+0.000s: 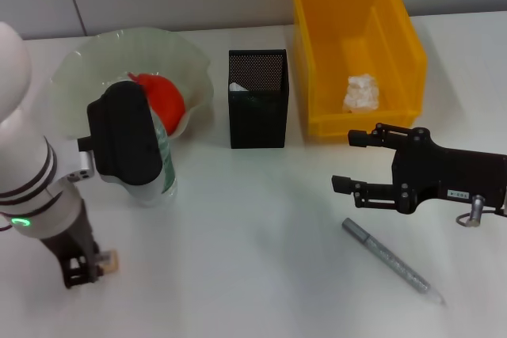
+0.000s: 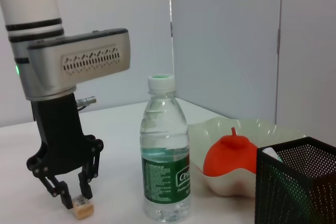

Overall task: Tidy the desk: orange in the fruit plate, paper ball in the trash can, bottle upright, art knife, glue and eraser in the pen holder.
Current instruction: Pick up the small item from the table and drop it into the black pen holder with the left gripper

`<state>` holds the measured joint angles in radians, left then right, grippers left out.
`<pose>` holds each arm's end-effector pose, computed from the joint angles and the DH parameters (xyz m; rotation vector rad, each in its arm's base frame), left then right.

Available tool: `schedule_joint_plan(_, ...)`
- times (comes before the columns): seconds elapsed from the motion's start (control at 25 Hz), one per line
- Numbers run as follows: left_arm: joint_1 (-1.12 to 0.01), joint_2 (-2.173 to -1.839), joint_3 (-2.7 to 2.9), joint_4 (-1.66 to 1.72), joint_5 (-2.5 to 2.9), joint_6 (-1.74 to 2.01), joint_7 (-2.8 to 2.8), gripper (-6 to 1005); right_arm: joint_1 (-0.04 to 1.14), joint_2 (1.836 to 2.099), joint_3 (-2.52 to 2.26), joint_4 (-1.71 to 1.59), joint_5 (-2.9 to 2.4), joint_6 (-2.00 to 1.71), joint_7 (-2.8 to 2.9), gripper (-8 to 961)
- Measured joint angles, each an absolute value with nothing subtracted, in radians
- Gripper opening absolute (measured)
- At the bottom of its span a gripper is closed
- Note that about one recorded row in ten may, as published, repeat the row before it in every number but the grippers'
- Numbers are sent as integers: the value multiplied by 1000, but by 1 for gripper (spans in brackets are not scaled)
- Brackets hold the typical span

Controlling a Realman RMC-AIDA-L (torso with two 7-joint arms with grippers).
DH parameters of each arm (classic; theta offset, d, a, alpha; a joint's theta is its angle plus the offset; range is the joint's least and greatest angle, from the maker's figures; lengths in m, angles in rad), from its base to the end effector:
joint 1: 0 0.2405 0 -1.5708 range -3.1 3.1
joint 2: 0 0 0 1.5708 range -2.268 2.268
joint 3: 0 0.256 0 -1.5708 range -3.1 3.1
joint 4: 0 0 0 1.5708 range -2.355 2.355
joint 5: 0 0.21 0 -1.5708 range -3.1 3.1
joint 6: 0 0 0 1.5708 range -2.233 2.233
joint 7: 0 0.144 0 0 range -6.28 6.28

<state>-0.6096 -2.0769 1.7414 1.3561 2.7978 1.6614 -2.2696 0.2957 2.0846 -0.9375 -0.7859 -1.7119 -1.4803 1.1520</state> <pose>-0.1906 0.3199 -0.0339 -2.7422 -0.1847 1.1745 0.2844 0.2954 0.0045 -2.6074 0.3596 0.6879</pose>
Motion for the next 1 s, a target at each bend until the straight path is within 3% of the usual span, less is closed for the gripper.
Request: schedule_joint_plan(1.0,-601,-2075,1734,1599,2472,1551,-2208,254,279,2083,-935,-791,-1712,-1492,1151,761)
